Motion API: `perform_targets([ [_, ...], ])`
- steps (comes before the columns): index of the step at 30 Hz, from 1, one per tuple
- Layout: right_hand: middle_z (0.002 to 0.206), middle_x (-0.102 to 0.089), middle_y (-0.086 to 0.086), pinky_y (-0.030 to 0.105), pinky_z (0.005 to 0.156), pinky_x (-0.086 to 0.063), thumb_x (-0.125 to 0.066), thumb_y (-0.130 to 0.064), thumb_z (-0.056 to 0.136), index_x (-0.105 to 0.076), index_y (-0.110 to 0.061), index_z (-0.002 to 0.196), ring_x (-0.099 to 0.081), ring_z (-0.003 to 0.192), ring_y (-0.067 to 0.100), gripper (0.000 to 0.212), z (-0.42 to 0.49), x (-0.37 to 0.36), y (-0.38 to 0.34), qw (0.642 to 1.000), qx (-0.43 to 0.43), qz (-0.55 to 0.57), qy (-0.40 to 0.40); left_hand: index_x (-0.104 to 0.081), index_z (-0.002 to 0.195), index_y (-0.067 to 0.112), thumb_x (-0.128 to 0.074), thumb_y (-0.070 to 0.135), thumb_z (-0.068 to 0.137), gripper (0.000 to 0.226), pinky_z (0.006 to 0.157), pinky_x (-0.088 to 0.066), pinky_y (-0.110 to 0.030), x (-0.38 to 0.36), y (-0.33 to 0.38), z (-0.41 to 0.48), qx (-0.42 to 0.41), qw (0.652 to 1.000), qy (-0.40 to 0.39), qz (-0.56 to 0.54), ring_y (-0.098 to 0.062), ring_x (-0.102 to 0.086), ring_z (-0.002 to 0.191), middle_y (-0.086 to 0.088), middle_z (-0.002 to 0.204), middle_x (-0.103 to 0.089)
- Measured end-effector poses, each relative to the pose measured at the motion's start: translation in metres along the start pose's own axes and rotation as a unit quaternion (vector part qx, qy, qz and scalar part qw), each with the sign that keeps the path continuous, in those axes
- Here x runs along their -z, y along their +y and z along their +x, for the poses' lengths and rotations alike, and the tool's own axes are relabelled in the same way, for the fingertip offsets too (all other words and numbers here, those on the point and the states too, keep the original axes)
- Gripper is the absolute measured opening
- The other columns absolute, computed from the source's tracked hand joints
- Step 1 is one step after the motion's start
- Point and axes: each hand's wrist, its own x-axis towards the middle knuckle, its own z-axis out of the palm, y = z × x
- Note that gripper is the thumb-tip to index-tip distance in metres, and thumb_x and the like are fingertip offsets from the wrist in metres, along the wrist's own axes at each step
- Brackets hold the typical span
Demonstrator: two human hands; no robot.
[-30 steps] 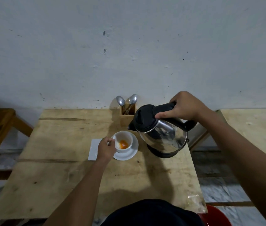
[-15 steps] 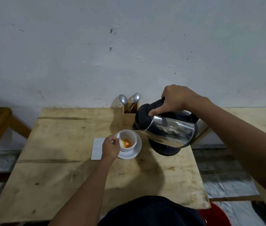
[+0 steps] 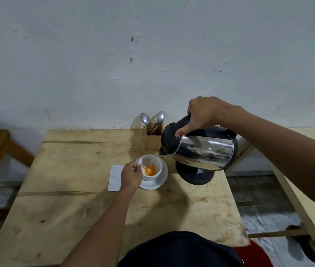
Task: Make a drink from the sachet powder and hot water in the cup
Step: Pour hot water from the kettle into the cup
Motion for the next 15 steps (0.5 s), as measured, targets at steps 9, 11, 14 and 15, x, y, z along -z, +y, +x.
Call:
perform_targets([
  [9, 0.055, -0.052, 0.000, 0.030, 0.053, -0.035, -0.065, -0.085, 0.058, -0.049, -0.011, 0.062, -0.047, 0.053, 0.018, 0.075, -0.0011, 0.0030, 0.0015, 1.000, 0.013, -0.023, -0.007, -0.056, 0.077, 0.018, -0.052, 0.020, 0.094, 0.018, 0.070, -0.050, -0.034, -0.0003, -0.0009, 0.0033, -0.005, 1.000, -0.003, -0.006, -0.035, -0.067, 0.086, -0.015, 0.092, -0.067],
  [11, 0.055, -0.052, 0.000, 0.030, 0.054, -0.036, -0.065, -0.085, 0.057, -0.050, -0.011, 0.062, -0.048, 0.053, 0.018, 0.076, -0.0004, 0.0030, 0.0019, 1.000, 0.013, -0.025, -0.007, -0.056, 0.078, 0.017, -0.052, 0.020, 0.094, 0.017, 0.070, -0.049, -0.033, -0.0005, -0.0016, 0.0037, -0.003, 1.000, -0.002, -0.006, -0.035, -0.067, 0.086, -0.015, 0.094, -0.067],
  [14, 0.055, -0.053, 0.000, 0.031, 0.054, -0.036, -0.065, -0.085, 0.058, -0.049, -0.012, 0.061, -0.047, 0.053, 0.018, 0.075, -0.0009, 0.0036, 0.0013, 0.999, 0.015, -0.029, -0.008, -0.057, 0.083, 0.015, -0.052, 0.020, 0.094, 0.014, 0.070, -0.049, -0.033, -0.0012, -0.0018, 0.0040, -0.001, 1.000, 0.001, -0.003, -0.034, -0.067, 0.087, -0.014, 0.097, -0.066],
  [15, 0.055, -0.053, 0.000, 0.031, 0.055, -0.036, -0.065, -0.084, 0.058, -0.048, -0.012, 0.061, -0.047, 0.053, 0.017, 0.075, -0.0014, 0.0041, 0.0012, 0.999, 0.015, -0.031, -0.008, -0.057, 0.084, 0.014, -0.052, 0.020, 0.094, 0.013, 0.071, -0.050, -0.034, -0.0014, -0.0019, 0.0045, 0.000, 1.000, 0.002, -0.003, -0.034, -0.067, 0.088, -0.013, 0.097, -0.066],
])
